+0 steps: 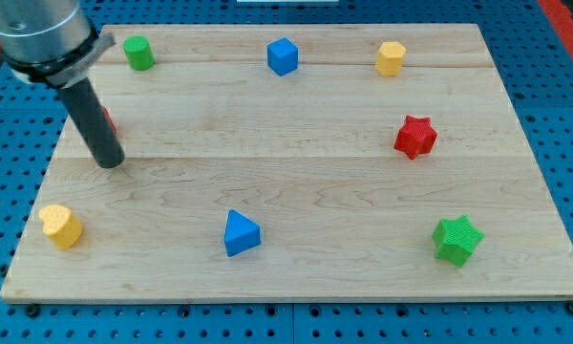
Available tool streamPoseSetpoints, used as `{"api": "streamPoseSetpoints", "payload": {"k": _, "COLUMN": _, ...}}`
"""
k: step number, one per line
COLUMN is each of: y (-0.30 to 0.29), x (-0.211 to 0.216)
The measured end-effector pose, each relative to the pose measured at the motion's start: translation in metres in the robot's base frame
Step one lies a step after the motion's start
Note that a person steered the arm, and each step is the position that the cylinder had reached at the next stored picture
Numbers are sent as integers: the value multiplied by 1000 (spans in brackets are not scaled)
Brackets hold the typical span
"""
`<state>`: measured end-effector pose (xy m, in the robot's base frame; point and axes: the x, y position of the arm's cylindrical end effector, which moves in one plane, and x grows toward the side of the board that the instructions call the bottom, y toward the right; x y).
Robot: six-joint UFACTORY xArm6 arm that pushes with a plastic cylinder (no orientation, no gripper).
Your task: Place the yellow hexagon and red star in a diagonal line
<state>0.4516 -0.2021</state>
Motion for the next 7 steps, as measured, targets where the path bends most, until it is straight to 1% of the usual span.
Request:
{"api": "streamPoseSetpoints", "payload": {"k": 1, "y": 16, "x": -10}}
{"api": "streamPoseSetpoints", "payload": {"k": 2, "y": 37, "x": -38}}
{"api": "streamPoseSetpoints", "payload": {"k": 3, "y": 115, "x": -76}}
{"api": "streamPoseSetpoints", "payload": {"k": 4, "y": 210, "x": -103}}
{"api": "streamPoseSetpoints", "payload": {"k": 5, "y": 298, "x": -144}}
{"api": "streamPoseSetpoints", "payload": {"k": 6, "y": 338, "x": -173}}
{"api": "streamPoseSetpoints", "payload": {"k": 7, "y": 357, "x": -174}}
